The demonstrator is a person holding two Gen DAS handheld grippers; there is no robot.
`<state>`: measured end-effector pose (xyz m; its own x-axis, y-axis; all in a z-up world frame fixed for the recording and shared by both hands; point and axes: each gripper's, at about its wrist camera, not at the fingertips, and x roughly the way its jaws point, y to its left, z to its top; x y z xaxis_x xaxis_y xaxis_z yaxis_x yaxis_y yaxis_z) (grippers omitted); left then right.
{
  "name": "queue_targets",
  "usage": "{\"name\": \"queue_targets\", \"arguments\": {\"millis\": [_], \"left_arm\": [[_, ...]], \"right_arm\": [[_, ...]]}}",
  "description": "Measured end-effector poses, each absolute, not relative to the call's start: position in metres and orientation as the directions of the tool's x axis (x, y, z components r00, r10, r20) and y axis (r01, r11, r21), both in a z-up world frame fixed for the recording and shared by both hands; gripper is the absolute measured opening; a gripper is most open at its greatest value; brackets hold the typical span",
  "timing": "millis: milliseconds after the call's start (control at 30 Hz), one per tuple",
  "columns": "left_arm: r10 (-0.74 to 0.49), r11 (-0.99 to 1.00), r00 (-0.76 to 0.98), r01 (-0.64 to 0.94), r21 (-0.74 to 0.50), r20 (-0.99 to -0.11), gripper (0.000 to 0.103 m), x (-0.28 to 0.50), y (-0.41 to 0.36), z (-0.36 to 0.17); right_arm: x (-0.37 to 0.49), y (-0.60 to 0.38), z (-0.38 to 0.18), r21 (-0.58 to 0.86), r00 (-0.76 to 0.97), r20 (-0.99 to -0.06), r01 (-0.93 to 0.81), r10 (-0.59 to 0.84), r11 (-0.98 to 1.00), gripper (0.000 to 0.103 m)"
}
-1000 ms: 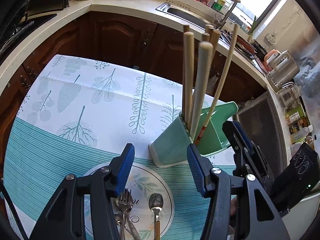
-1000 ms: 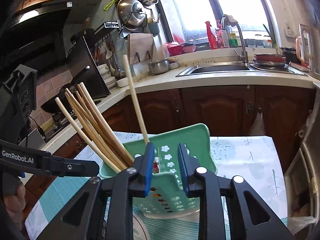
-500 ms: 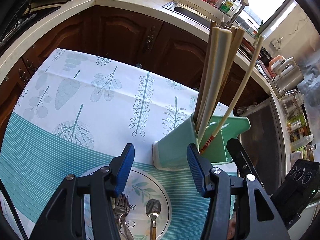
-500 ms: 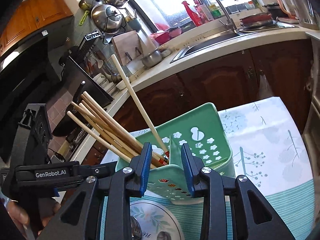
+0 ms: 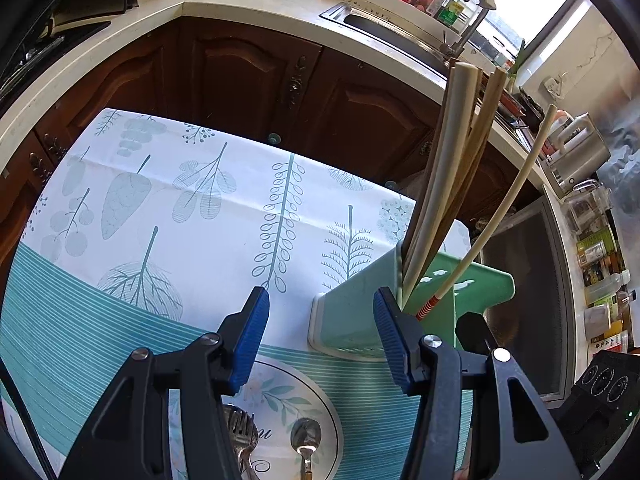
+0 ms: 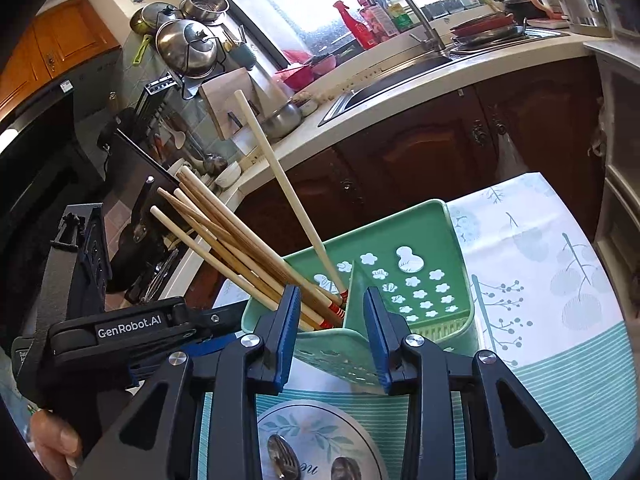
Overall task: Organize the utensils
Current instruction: 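Move both open tools back over the plate of spoons and forks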
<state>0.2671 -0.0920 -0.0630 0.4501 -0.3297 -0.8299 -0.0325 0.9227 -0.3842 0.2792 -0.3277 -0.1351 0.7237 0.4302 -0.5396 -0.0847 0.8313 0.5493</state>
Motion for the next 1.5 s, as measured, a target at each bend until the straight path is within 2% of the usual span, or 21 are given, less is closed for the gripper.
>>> {"name": "queue_targets", "arguments": {"millis": [300, 700, 967, 1133, 1367, 1500], "left_arm": [[-0.323, 0.931, 0.431, -0.015, -0.364, -0.843, 0.053, 0.262, -0.084, -0.067], [-0.282, 0.95, 0.398, -0.014, -0.313, -0.873, 0.053, 0.209, -0.055, -0.064], [-0.293, 0.945, 0.337, -0.039, -0.324, -0.895, 0.053, 0.162, -0.035, -0.078], [-0.317, 0.939, 0.276, -0.043, -0.341, -0.907, 0.053, 0.132, -0.031, -0.095], [-0.374, 0.927, 0.156, 0.048, -0.371, -0.914, 0.053, 0.095, -0.047, -0.118], [-0.446, 0.893, 0.057, 0.091, -0.44, -0.893, 0.053, 0.071, -0.059, -0.131]], "right_arm": [[0.272, -0.321, -0.121, 0.497, 0.726, -0.566, -0.078, 0.39, 0.864, 0.034], [0.222, -0.316, -0.068, 0.43, 0.761, -0.541, -0.117, 0.359, 0.895, 0.034], [0.162, -0.303, -0.065, 0.379, 0.661, -0.651, -0.144, 0.374, 0.914, 0.034], [0.124, -0.301, -0.08, 0.401, 0.579, -0.702, -0.159, 0.414, 0.902, 0.034], [0.08, -0.293, -0.104, 0.39, 0.456, -0.778, -0.189, 0.432, 0.901, 0.034], [0.065, -0.294, -0.121, 0.371, 0.411, -0.812, -0.188, 0.416, 0.91, 0.034]]}}
